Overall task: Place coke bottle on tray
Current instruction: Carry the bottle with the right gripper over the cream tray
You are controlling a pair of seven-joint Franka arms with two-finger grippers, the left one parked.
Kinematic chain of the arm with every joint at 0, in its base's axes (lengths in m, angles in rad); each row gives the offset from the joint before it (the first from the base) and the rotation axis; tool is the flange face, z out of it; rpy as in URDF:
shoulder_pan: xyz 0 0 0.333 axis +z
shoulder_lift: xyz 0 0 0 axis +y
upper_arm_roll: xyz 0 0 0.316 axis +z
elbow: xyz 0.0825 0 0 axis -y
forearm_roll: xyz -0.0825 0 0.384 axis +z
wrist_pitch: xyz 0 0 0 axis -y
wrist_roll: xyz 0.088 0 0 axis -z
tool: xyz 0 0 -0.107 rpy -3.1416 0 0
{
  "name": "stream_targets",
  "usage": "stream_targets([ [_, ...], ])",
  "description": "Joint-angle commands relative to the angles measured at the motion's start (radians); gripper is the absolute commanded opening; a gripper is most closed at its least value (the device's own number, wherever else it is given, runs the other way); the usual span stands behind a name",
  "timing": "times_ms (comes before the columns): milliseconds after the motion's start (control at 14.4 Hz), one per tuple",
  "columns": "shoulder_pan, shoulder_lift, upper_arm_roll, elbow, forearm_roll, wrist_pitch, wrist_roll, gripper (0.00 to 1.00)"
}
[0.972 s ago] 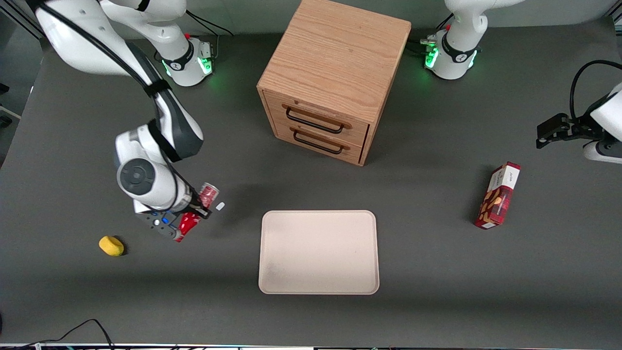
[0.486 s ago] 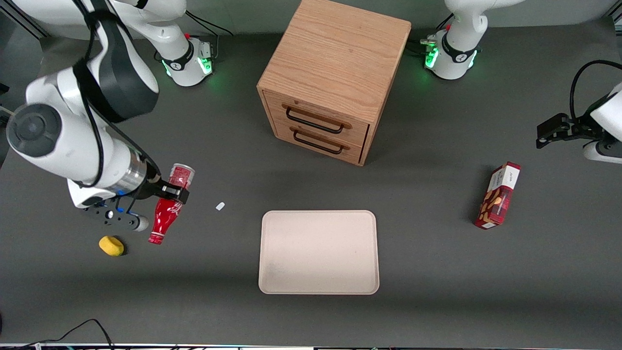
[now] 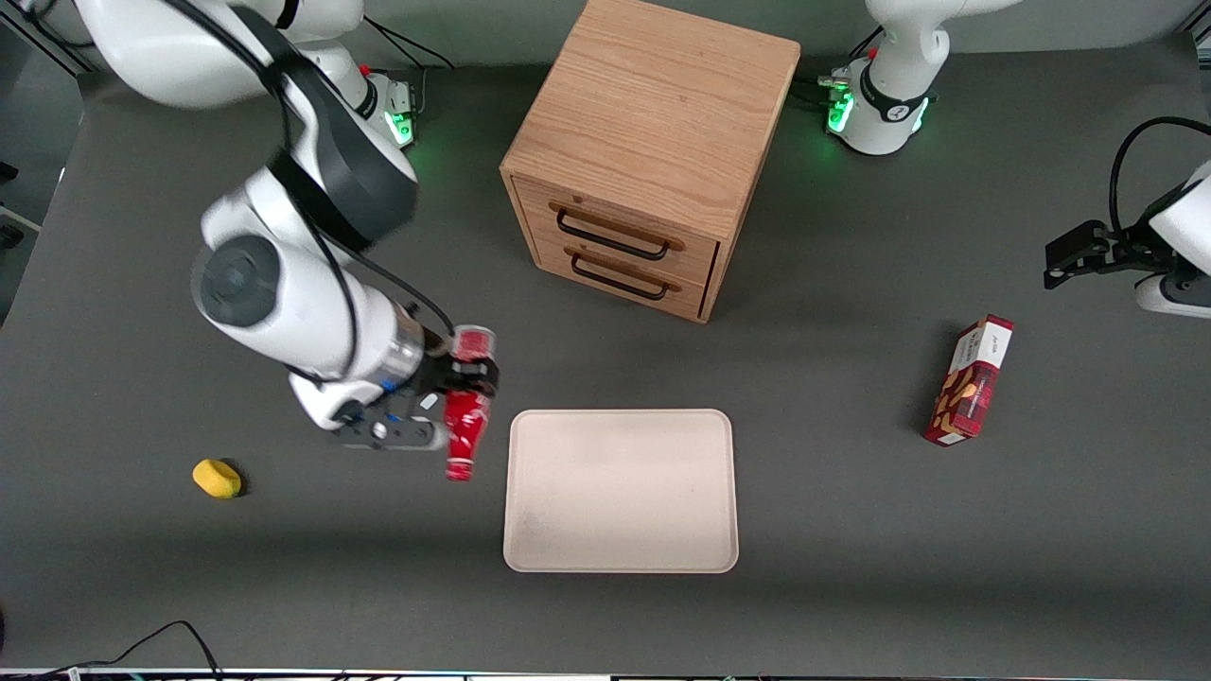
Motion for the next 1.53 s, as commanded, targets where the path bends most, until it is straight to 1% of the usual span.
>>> stream_targets([
  [0, 0.009, 0.178, 0.012, 0.085, -0.008, 0.095, -0.023, 0.0],
  [69, 0.015, 0.22, 0.006, 0.085, -0.012, 0.137, -0.024, 0.0],
  [278, 0.02, 0.291, 0.004, 0.087, -0.097, 0.231, -0.032, 0.0],
  [486, 0.02, 0.329, -0.004, 0.088, -0.14, 0.281, -0.062, 0.0],
  [833, 0.022, 0.375, -0.051, 0.093, -0.141, 0.37, -0.098, 0.0],
  [972, 0.04, 0.386, -0.074, 0.094, -0.141, 0.387, -0.098, 0.0],
  [1458, 0.051, 0.403, -0.073, 0.101, -0.14, 0.387, -0.081, 0.0],
])
